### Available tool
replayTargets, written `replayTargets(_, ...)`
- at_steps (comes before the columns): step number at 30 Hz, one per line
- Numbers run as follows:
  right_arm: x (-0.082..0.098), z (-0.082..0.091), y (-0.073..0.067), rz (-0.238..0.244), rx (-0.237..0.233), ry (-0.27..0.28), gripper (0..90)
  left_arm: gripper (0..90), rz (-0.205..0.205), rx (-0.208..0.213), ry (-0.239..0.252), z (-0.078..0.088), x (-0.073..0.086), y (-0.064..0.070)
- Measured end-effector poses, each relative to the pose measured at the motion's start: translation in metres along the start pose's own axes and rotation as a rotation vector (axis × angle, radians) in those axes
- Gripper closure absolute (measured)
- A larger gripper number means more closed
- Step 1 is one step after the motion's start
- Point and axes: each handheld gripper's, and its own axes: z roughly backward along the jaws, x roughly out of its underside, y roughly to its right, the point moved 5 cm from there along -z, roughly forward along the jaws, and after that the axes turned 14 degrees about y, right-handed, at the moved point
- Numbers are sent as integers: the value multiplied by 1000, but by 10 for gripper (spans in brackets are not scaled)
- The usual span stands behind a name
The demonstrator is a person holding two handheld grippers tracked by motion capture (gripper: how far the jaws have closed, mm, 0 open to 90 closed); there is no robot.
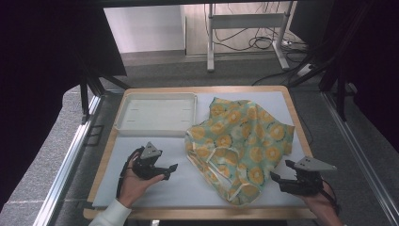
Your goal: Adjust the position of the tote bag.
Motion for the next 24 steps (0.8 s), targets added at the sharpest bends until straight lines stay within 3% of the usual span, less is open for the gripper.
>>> replayTargets(11, -1, 2, 2, -5, 4, 8, 248, 196, 27, -8, 24, 7, -16, 1)
replayTargets(19, -2, 3, 1, 0, 10, 15, 249, 217, -12, 7, 58, 12, -31, 5)
replayTargets(24, -1, 2, 1, 4, 11, 14, 249, 216, -32, 13, 50, 8, -41, 5)
